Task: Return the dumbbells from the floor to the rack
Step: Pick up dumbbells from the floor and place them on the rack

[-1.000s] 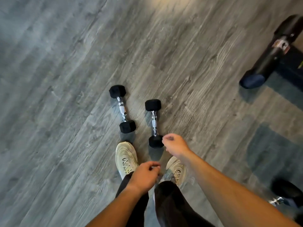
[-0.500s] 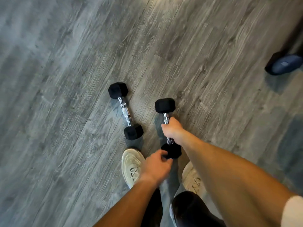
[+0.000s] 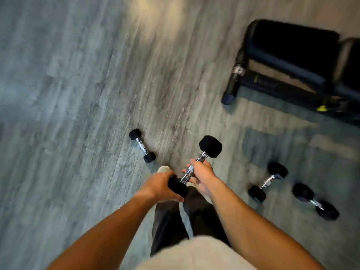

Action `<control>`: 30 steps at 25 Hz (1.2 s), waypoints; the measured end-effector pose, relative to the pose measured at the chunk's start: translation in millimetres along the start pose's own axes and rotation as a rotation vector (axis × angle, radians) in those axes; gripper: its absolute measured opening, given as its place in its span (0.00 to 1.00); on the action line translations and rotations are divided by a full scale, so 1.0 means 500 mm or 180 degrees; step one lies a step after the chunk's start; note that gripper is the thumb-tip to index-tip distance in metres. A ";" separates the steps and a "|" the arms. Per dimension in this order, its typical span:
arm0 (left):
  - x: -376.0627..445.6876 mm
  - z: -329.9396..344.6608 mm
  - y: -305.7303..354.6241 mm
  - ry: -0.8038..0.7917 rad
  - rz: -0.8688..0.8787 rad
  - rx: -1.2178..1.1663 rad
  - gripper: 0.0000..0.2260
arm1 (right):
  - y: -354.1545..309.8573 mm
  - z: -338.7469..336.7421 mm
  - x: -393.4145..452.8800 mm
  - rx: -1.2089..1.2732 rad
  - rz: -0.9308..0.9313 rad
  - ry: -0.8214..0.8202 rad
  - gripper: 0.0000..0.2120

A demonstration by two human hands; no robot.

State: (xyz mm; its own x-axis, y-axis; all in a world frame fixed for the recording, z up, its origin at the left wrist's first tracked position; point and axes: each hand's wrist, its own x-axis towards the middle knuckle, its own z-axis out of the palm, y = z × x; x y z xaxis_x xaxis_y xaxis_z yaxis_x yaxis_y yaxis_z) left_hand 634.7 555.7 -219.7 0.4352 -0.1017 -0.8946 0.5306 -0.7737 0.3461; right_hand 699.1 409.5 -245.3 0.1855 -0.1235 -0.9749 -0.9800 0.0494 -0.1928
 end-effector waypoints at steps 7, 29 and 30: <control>-0.270 -0.170 0.274 0.0424 0.1160 0.1951 0.22 | -0.063 -0.164 -0.343 0.1935 -0.0328 -0.0086 0.04; -0.535 0.769 0.919 -0.0304 0.3913 0.4597 0.33 | 0.605 -1.080 -0.614 0.5685 -0.0940 0.0647 0.02; -0.541 0.827 0.944 -0.0341 0.3975 0.4604 0.33 | 0.636 -1.130 -0.615 0.5758 -0.0978 0.0712 0.02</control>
State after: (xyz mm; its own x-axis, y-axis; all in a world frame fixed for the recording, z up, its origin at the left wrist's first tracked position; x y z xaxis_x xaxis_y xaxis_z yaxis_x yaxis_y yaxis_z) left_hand 466.6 -40.8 68.8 -0.0358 -0.9201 -0.3901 -0.9504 -0.0893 0.2979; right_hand 290.0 -96.8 56.2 0.1612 -0.4380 -0.8844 0.3739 0.8564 -0.3560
